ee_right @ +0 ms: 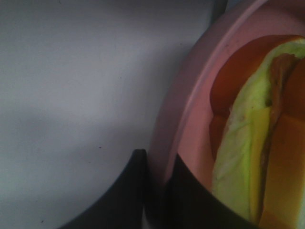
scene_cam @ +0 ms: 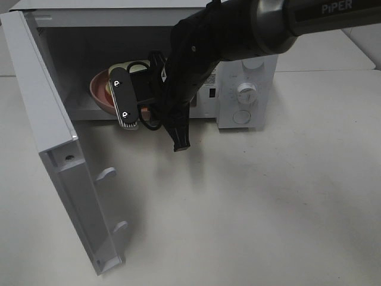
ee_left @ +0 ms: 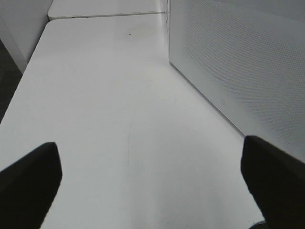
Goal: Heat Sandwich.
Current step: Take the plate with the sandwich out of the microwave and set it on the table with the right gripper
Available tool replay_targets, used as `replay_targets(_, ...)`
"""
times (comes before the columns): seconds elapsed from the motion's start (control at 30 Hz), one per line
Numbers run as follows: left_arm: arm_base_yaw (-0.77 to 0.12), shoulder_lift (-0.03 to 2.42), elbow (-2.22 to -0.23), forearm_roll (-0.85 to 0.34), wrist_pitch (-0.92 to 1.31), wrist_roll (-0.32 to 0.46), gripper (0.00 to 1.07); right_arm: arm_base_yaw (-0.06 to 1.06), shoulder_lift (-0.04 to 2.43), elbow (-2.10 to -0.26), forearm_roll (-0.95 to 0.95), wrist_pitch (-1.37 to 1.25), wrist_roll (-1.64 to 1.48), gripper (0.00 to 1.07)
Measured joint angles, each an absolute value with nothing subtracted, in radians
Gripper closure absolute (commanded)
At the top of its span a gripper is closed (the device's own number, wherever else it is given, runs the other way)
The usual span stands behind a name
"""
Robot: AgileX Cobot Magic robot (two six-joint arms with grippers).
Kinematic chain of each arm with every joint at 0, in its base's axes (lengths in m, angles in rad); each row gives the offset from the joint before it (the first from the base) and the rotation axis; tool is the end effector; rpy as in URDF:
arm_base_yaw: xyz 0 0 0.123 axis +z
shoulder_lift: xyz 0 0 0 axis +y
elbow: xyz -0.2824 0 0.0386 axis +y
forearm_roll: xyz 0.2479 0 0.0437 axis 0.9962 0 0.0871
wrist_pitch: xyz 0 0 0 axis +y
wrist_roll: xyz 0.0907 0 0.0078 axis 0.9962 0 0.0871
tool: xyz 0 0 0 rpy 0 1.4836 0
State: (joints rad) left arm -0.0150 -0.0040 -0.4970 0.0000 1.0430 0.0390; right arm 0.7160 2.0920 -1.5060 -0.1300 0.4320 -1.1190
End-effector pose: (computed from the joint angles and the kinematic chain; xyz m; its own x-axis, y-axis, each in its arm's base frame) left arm -0.0044 0.0001 0.2778 -0.4383 0.0456 -0.8977 0.0321 0.9989 0.0350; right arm 0.3497 0.2977 0.1752 0.3984 -0.9040 -0.1554 -0.7770 -0.2426 -0.5809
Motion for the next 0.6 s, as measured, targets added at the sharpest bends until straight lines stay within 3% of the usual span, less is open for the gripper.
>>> replay_targets(0.6, -0.015, -0.004, -0.497, 0.0, 1.043, 0.039, 0.1, 0.721, 1.942, -1.289, -0.141, 0.315, -1.134, 1.07)
